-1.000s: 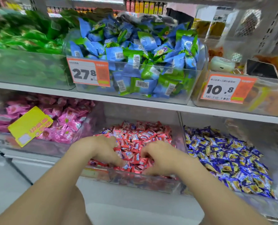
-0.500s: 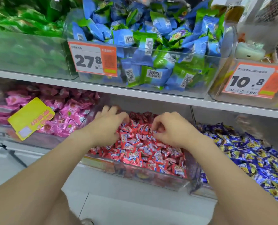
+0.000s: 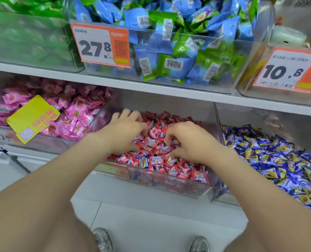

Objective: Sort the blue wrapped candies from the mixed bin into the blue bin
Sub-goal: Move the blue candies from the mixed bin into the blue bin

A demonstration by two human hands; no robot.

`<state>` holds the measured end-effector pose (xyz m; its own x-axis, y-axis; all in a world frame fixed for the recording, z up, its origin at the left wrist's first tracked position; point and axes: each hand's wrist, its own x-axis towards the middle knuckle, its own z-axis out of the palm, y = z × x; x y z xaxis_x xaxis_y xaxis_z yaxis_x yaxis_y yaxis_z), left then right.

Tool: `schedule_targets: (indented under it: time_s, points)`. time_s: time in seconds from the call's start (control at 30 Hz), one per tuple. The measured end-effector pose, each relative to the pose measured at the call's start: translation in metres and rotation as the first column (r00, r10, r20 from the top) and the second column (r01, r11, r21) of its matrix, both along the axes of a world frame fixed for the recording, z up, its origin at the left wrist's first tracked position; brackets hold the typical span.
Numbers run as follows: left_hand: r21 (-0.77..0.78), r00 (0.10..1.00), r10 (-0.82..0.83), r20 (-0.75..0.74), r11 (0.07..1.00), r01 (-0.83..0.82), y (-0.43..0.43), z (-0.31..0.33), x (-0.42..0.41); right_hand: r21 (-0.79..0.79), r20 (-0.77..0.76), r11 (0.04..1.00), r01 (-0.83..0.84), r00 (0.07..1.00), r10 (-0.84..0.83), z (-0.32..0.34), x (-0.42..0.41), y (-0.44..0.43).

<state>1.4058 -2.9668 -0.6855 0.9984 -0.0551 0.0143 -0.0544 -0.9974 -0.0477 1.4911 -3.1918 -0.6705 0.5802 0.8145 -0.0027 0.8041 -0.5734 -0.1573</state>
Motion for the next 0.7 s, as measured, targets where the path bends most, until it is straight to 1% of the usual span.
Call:
schedule_targets:
  time_s: [0.07, 0.1, 0.17, 0.2, 0.27, 0.3, 0.37, 0.43, 0.53, 0.6, 0.63, 0.7]
  points:
    - [-0.16, 0.999, 0.037, 0.01, 0.987, -0.035, -0.001, 0.008, -0.008, 0.094, -0.157, 0.995, -0.039, 0.986, 0.053, 0.005, -0.013, 0.0]
    - [-0.203, 0.998, 0.068, 0.004, 0.977, -0.065, -0.001, 0.011, -0.013, 0.073, -0.248, 0.997, -0.019, 0.968, 0.037, 0.007, -0.018, 0.0]
    - [-0.187, 0.989, 0.13, -0.07, 0.972, -0.141, -0.003, 0.017, -0.024, -0.075, -0.382, 0.997, -0.01, 0.924, -0.019, 0.009, -0.027, -0.001]
    - [-0.149, 0.976, 0.154, -0.156, 0.973, -0.177, -0.006, 0.018, -0.03, -0.153, -0.39, 0.988, -0.01, 0.92, -0.051, 0.008, -0.03, -0.002]
    - [-0.047, 0.905, 0.212, -0.37, 0.968, -0.246, -0.018, 0.021, -0.039, -0.298, -0.287, 0.954, 0.03, 0.95, -0.12, 0.006, -0.035, 0.0]
    - [-0.016, 0.864, 0.233, -0.447, 0.963, -0.268, -0.023, 0.022, -0.041, -0.356, -0.242, 0.933, 0.054, 0.959, -0.147, 0.006, -0.038, 0.001]
    - [0.002, 0.797, 0.242, -0.553, 0.957, -0.29, -0.029, 0.023, -0.039, -0.435, -0.222, 0.898, 0.065, 0.959, -0.177, 0.006, -0.044, 0.007]
    - [-0.011, 0.753, 0.226, -0.618, 0.955, -0.296, -0.029, 0.024, -0.034, -0.466, -0.278, 0.882, 0.074, 0.934, -0.225, 0.006, -0.048, 0.013]
    - [-0.01, 0.725, 0.226, -0.651, 0.952, -0.305, -0.031, 0.029, -0.027, -0.405, -0.443, 0.904, 0.133, 0.837, -0.322, 0.004, -0.052, 0.021]
    - [-0.034, 0.704, 0.208, -0.679, 0.949, -0.313, -0.035, 0.033, -0.024, -0.323, -0.549, 0.919, 0.226, 0.746, -0.376, -0.004, -0.054, 0.028]
    - [-0.056, 0.702, 0.2, -0.683, 0.945, -0.323, -0.036, 0.033, -0.023, -0.258, -0.619, 0.915, 0.31, 0.675, -0.403, -0.006, -0.057, 0.032]
    - [-0.113, 0.715, 0.194, -0.671, 0.927, -0.358, -0.035, 0.032, -0.021, -0.182, -0.731, 0.858, 0.48, 0.518, -0.444, -0.009, -0.061, 0.038]
